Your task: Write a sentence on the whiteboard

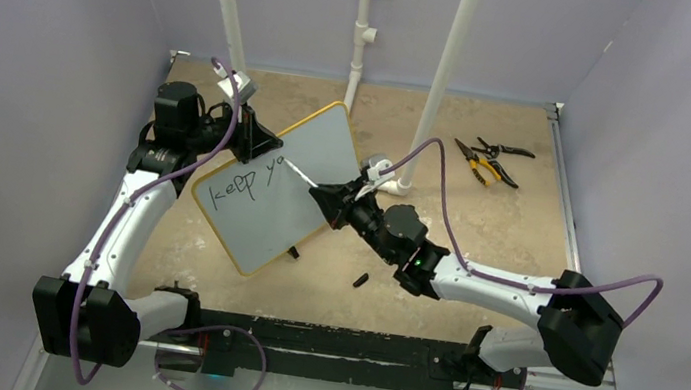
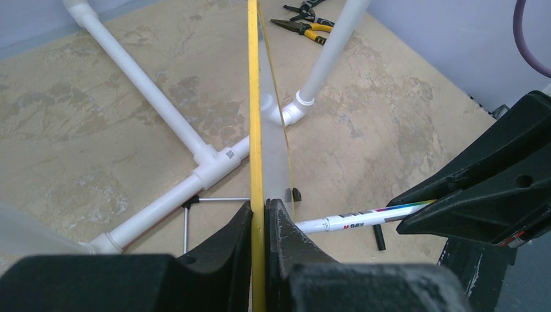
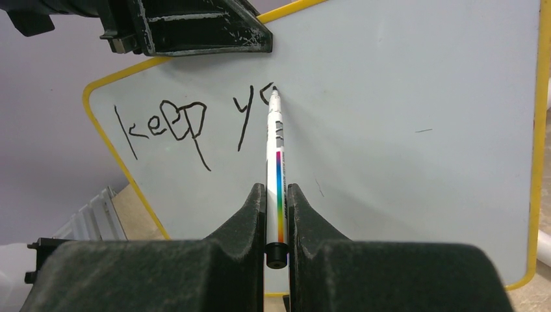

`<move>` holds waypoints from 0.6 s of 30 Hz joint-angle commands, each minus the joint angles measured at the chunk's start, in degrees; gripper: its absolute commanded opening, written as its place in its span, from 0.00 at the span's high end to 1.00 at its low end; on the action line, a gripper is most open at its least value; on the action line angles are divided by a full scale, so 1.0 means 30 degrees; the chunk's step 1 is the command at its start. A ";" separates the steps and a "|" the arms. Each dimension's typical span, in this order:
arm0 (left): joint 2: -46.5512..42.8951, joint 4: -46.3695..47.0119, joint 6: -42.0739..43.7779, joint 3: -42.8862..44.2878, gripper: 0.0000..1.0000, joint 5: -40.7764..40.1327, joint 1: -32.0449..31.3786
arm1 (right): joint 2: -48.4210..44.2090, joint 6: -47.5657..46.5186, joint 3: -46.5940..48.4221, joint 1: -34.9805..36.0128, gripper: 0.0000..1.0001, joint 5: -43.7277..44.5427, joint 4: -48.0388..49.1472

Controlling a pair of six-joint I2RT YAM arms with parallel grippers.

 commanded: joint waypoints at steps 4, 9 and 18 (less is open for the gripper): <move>0.0024 0.0326 0.0251 -0.0270 1.00 0.0959 0.0056 | 0.0308 -0.0636 0.1003 -0.0082 1.00 0.0068 0.1308; 0.0090 0.0309 0.0260 -0.0270 1.00 0.0871 0.0071 | -0.0569 -0.0675 0.0441 -0.0082 1.00 0.0527 0.1426; 0.0119 0.0323 0.0251 -0.0270 1.00 0.0898 0.0096 | -0.0383 -0.0729 0.0419 -0.0126 1.00 0.0611 0.0644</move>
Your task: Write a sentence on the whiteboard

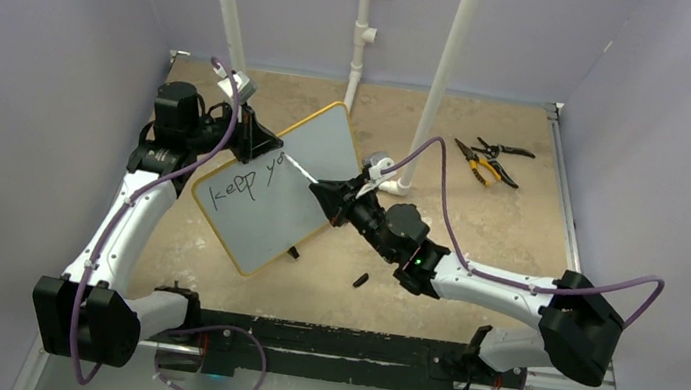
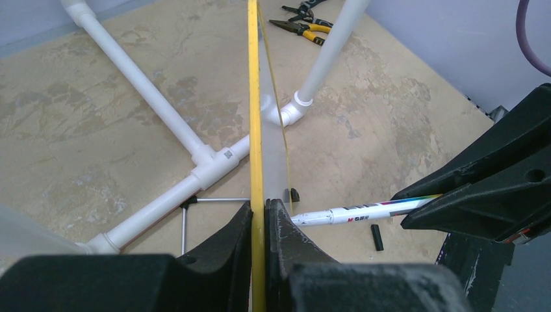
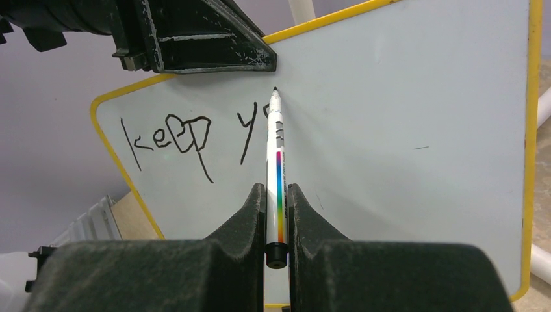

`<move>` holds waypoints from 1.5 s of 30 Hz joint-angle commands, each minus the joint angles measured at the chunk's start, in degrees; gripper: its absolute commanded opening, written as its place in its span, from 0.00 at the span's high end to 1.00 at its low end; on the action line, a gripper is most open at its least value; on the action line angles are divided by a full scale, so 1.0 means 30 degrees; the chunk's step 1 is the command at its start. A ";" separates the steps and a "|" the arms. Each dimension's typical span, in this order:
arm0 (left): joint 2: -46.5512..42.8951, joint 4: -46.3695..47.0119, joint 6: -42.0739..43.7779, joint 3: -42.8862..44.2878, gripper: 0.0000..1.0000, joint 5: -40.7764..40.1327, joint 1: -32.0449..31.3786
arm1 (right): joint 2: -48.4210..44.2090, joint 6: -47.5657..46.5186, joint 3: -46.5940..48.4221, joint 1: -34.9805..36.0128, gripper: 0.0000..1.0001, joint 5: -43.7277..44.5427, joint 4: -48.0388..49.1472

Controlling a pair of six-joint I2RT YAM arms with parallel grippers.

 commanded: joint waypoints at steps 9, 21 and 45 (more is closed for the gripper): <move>0.0112 0.0262 0.0408 -0.0241 1.00 0.0827 0.0084 | 0.0139 -0.0229 0.0296 -0.0280 1.00 0.0234 -0.0168; 0.0054 0.0266 0.0403 -0.0244 1.00 0.0856 0.0100 | 0.0002 0.0250 -0.0447 -0.0280 1.00 0.0151 -0.0975; 0.0083 0.0302 0.0349 -0.0226 1.00 0.0944 0.0115 | -0.0439 -0.0104 0.0200 -0.0295 1.00 0.1259 -0.0058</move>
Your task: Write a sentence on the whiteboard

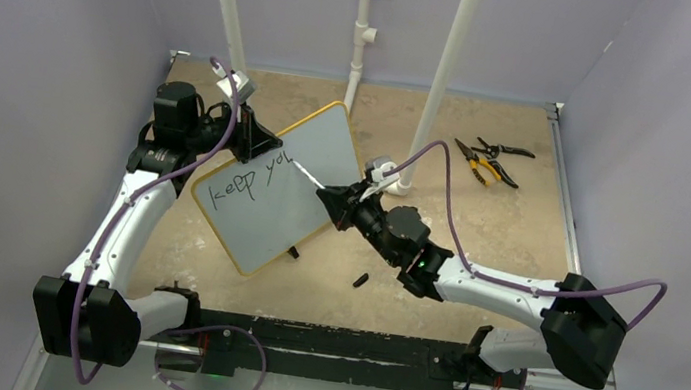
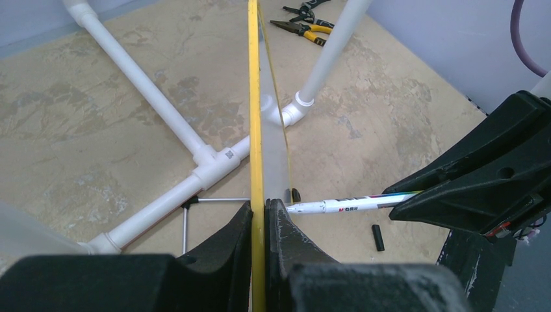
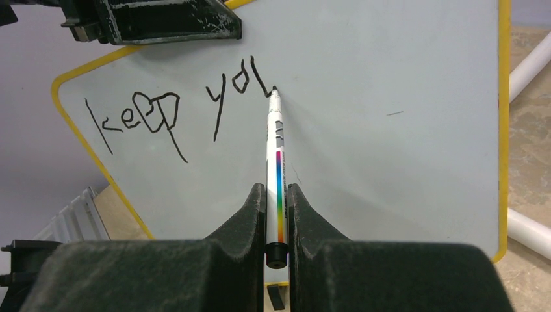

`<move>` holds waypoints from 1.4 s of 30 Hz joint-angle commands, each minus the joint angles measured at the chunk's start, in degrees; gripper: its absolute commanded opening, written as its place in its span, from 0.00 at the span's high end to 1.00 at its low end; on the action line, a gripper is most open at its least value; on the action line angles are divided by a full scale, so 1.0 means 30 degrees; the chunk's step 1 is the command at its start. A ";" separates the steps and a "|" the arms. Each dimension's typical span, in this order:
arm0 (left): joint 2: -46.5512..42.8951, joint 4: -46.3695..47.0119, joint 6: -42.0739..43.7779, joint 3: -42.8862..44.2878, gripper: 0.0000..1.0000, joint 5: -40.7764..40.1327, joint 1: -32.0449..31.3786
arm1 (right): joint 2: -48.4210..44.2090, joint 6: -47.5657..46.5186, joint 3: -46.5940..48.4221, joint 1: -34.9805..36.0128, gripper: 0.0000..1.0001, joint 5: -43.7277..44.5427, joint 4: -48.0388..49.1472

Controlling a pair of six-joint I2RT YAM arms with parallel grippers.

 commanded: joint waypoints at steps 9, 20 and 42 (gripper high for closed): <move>0.0098 0.0230 0.0349 -0.0193 1.00 0.0894 0.0034 | 0.0382 -0.0940 0.1415 -0.0091 1.00 0.0649 0.1195; 0.0083 0.0226 0.0356 -0.0201 1.00 0.0923 0.0041 | 0.0570 -0.0784 0.1260 -0.0091 1.00 0.0970 0.1223; 0.0097 0.0259 0.0298 -0.0208 1.00 0.1009 0.0068 | 0.0248 0.0494 -0.0118 -0.0091 1.00 0.1084 0.0028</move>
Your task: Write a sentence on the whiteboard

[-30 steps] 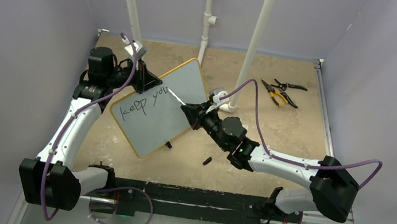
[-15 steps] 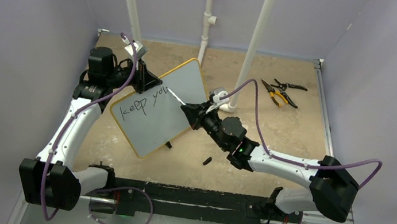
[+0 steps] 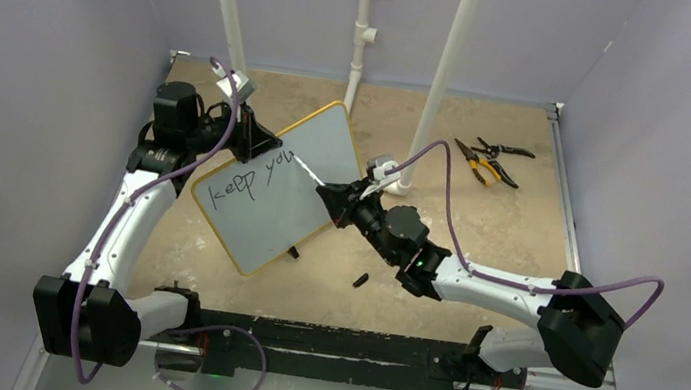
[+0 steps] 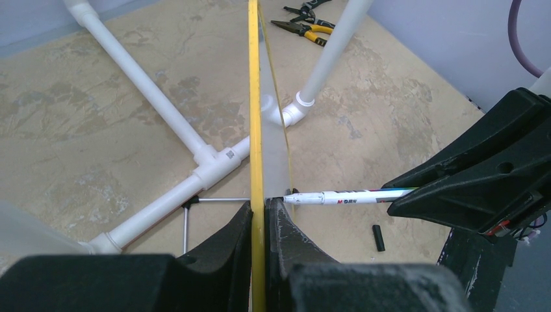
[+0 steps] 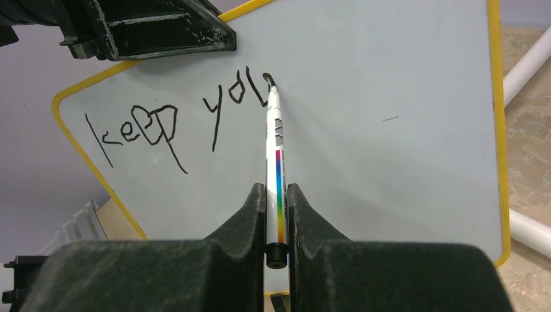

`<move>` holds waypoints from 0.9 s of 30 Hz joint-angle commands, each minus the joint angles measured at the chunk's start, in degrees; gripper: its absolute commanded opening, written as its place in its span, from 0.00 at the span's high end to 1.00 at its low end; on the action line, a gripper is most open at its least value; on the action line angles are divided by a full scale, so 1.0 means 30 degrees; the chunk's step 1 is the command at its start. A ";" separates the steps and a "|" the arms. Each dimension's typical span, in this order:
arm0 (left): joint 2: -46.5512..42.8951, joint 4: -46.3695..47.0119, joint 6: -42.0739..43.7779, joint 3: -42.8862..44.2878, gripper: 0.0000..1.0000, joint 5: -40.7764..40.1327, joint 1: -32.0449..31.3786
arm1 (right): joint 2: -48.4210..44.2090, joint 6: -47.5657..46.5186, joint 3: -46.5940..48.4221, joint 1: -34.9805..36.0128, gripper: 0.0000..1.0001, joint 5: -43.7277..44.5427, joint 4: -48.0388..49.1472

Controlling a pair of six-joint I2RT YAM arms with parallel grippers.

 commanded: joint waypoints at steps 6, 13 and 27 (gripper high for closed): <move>0.0083 0.0255 0.0301 -0.0201 1.00 0.0996 0.0049 | -0.0183 0.0321 -0.0367 -0.0084 1.00 0.0855 -0.1134; 0.0083 0.0255 0.0311 -0.0191 1.00 0.1025 0.0050 | -0.0700 0.0035 -0.0186 -0.0084 1.00 0.1377 -0.1366; 0.0054 0.0313 0.0283 -0.0196 1.00 0.1055 0.0079 | -0.1154 -0.1444 0.0674 -0.0084 1.00 0.1111 0.0470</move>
